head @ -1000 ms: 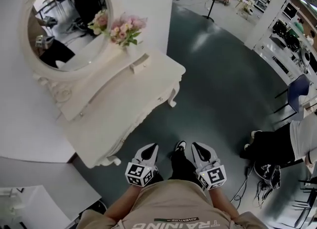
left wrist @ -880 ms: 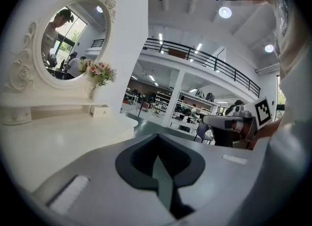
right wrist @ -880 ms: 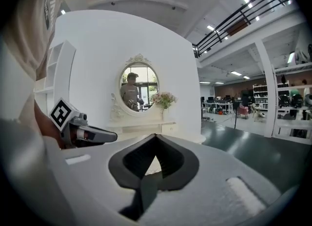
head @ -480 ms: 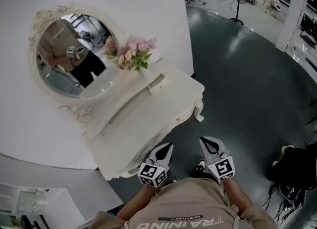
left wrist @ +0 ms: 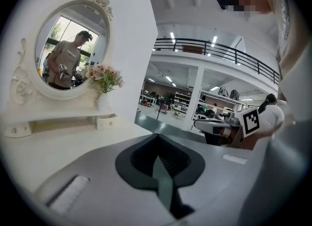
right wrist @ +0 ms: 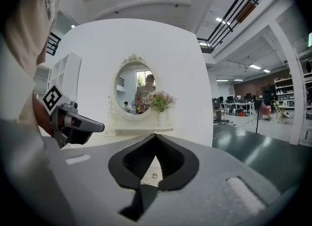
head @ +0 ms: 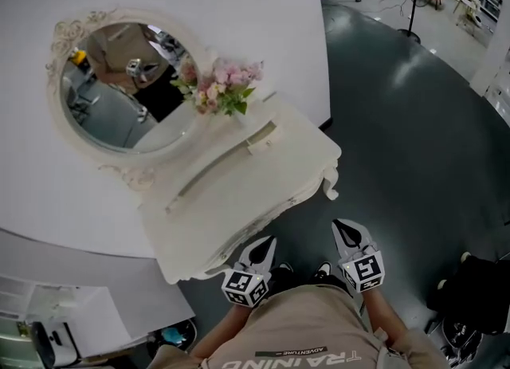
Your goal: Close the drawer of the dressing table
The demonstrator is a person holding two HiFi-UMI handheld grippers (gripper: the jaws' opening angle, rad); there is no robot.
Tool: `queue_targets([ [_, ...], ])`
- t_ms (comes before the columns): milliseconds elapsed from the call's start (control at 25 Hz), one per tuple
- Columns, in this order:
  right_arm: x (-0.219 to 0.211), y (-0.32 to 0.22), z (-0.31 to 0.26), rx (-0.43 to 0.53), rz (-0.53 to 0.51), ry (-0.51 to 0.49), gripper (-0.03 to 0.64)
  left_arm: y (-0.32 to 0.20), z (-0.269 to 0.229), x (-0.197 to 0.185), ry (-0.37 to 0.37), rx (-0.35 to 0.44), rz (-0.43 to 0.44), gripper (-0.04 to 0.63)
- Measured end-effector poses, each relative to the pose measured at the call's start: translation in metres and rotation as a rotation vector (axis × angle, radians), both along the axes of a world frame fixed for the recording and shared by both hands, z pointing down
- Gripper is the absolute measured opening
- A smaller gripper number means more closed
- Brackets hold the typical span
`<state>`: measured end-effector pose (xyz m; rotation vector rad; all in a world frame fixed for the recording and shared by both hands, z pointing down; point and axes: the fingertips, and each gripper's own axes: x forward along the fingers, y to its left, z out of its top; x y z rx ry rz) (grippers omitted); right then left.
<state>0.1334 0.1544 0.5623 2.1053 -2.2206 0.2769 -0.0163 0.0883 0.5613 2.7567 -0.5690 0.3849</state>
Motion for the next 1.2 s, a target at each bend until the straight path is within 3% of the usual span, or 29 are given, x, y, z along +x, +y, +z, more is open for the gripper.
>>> queue_targets([
  [160,0.012,-0.016,-0.005,0.014,-0.041,0.049,0.002,-0.012,0.006,0.013,-0.007,-0.010,-0.016,0.014],
  [360,0.035,-0.035,-0.006,0.006,-0.006,-0.052,0.002,-0.034,-0.004,0.060,0.040,0.014,0.038,0.014],
  [600,0.056,-0.056,-0.017,-0.034,0.024,0.023,0.002,-0.068,-0.008,0.108,0.085,0.000,0.124,0.014],
  [760,0.069,-0.083,-0.032,-0.036,0.046,0.066,0.002,-0.105,-0.028,0.129,0.142,0.041,0.165,0.014],
  [1000,0.069,-0.148,-0.047,-0.012,0.040,0.065,0.002,-0.165,-0.036,0.120,0.189,0.048,0.114,0.014],
  [1200,0.046,-0.204,-0.052,0.002,-0.023,0.079,0.002,-0.218,-0.032,0.079,0.192,0.063,-0.002,0.014],
])
